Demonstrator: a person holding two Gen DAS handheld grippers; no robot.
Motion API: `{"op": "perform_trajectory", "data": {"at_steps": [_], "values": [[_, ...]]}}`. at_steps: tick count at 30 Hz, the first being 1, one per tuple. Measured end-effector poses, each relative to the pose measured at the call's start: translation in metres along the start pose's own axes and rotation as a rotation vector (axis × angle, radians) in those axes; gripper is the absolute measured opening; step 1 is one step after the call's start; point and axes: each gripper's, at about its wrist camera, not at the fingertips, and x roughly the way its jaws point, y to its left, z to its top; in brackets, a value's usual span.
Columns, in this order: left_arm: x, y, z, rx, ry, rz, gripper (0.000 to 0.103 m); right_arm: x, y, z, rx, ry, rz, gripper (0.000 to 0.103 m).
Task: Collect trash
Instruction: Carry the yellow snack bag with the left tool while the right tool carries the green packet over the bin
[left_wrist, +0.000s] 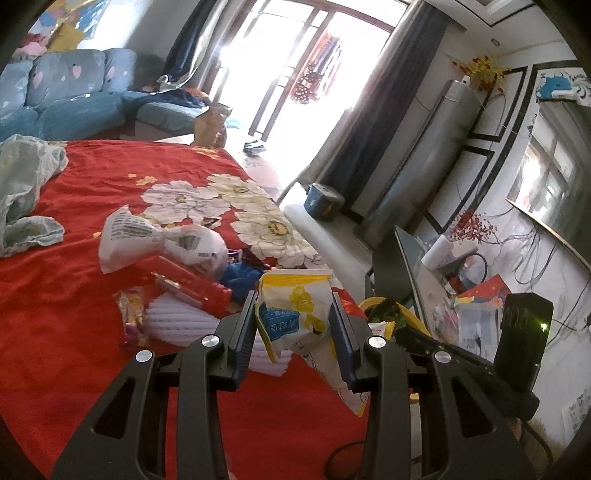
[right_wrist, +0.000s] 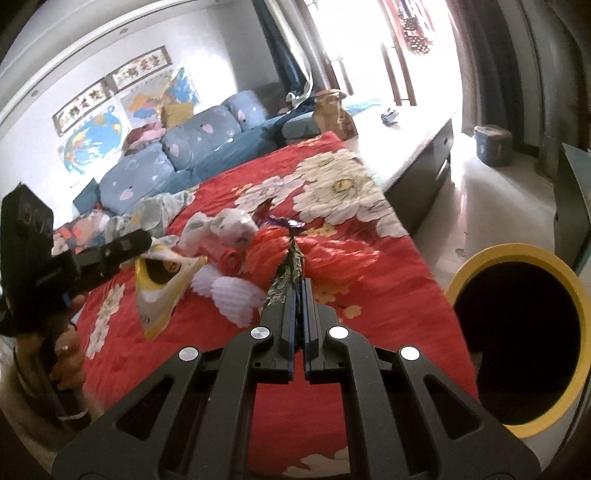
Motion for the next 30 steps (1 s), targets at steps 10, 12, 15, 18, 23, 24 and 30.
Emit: {"op": "perform_trajectory", "data": {"at_steps": [10,12,15,18,23,24,30], "values": [[0.01,-0.019,0.001,0.042,0.012,-0.017,0.036,-0.017,-0.024,0.009,0.05,-0.05,-0.045,0.001],[0.013,-0.024,0.001,0.053,0.015,-0.023,0.036,-0.02,-0.03,0.011,0.063,-0.059,-0.055,0.001],[0.017,-0.032,0.001,0.071,0.019,-0.032,0.036,-0.024,-0.039,0.014,0.079,-0.071,-0.066,0.001],[0.02,-0.038,0.001,0.086,0.024,-0.041,0.036,-0.027,-0.045,0.016,0.091,-0.084,-0.081,0.001],[0.026,-0.047,0.001,0.107,0.034,-0.055,0.036,-0.033,-0.054,0.017,0.111,-0.102,-0.102,0.001],[0.027,-0.049,0.0,0.112,0.037,-0.059,0.036,-0.034,-0.056,0.017,0.115,-0.106,-0.105,0.001],[0.034,-0.059,-0.003,0.137,0.05,-0.075,0.036,-0.039,-0.068,0.017,0.143,-0.124,-0.127,0.001]]}}
